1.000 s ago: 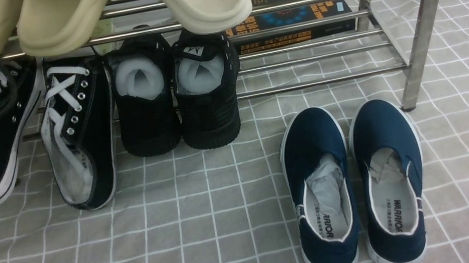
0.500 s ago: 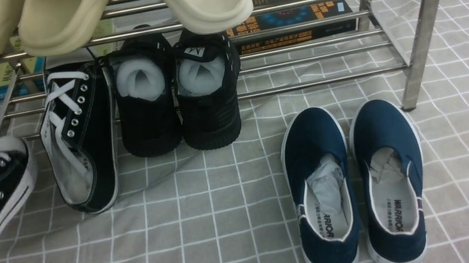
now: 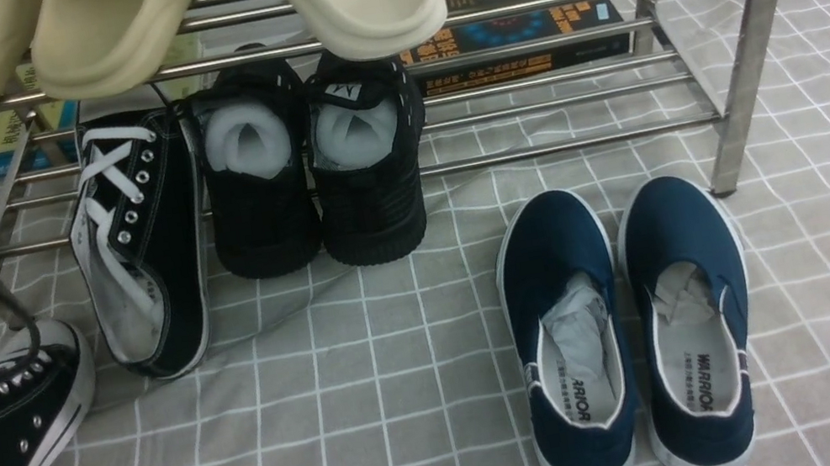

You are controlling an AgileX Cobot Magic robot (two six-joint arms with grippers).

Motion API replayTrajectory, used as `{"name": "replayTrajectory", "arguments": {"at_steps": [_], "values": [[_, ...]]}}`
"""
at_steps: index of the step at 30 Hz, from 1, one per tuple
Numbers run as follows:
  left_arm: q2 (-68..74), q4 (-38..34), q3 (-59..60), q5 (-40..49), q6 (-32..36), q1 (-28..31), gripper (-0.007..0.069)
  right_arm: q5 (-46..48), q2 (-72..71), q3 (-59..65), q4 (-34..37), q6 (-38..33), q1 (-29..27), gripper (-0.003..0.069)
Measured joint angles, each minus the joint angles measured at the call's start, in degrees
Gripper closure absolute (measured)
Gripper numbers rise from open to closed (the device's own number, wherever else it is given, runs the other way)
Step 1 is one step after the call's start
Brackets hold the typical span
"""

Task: Take the shoes off the shelf with your hand from the grey coffee tablecloth.
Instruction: 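Set the held shoe down on the floor in front of the rack with the left gripper, then grasp the leftmost shoe on the bottom shelf of the shoe rack with the left gripper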

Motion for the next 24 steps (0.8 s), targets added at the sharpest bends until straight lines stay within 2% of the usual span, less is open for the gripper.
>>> {"name": "replayTrajectory", "arguments": {"at_steps": [2, 3, 9, 11, 15, 16, 17, 18, 19, 20, 24], "values": [[0.0, 0.22, 0.0, 0.0, 3.35, 0.0, 0.0494, 0.0, 0.0, 0.0, 0.0, 0.0, 0.0, 0.042], [0.0, 0.22, 0.0, 0.0, 3.64, 0.0, 0.0494, 0.0, 0.0, 0.0, 0.0, 0.0, 0.0, 0.042], [-0.21, -1.28, -1.98, 0.83, 16.97, 0.0, 0.0292, 0.0, 0.0, 0.0, 0.0, 0.0, 0.0, 0.042], [-0.21, -3.09, -4.41, 0.62, 21.13, 0.0, 0.0251, 0.0, 0.0, 0.0, 0.0, 0.0, 0.0, 0.042], [-0.21, -8.42, -8.89, -2.87, 27.91, 0.0, 0.0225, 0.0, 0.0, 0.0, 0.0, 0.0, 0.0, 0.042], [0.08, -12.53, -11.09, -5.9, 32.59, 0.0, 0.0222, 0.0, 0.0, 0.0, 0.0, 0.0, 0.0, 0.042], [0.15, -13.06, -11.09, -6.29, 33.23, 0.0, 0.0221, 0.0, 0.0, 0.0, 0.0, 0.0, 0.0, 0.042], [1.22, -18.23, -12.73, -9.58, 39.11, 0.0, 0.022, 0.0, 0.0, 0.0, 0.0, 0.0, 0.0, 0.042], [1.22, -18.79, -12.88, -9.58, 39.11, 0.0, 0.022, 0.0, 0.0, 0.0, 0.0, 0.0, 0.0, 0.042], [3.5, -23.34, -13.86, -13.04, 45.22, 0.0, 0.0219, 0.0, 0.0, 0.0, 0.0, 0.0, 0.0, 0.042], [8.86, -29.12, -14.61, -18.54, 53.31, 0.0, 0.0217, 0.0, 0.0, 0.0, 0.0, 0.0, 0.0, 0.042]]}}
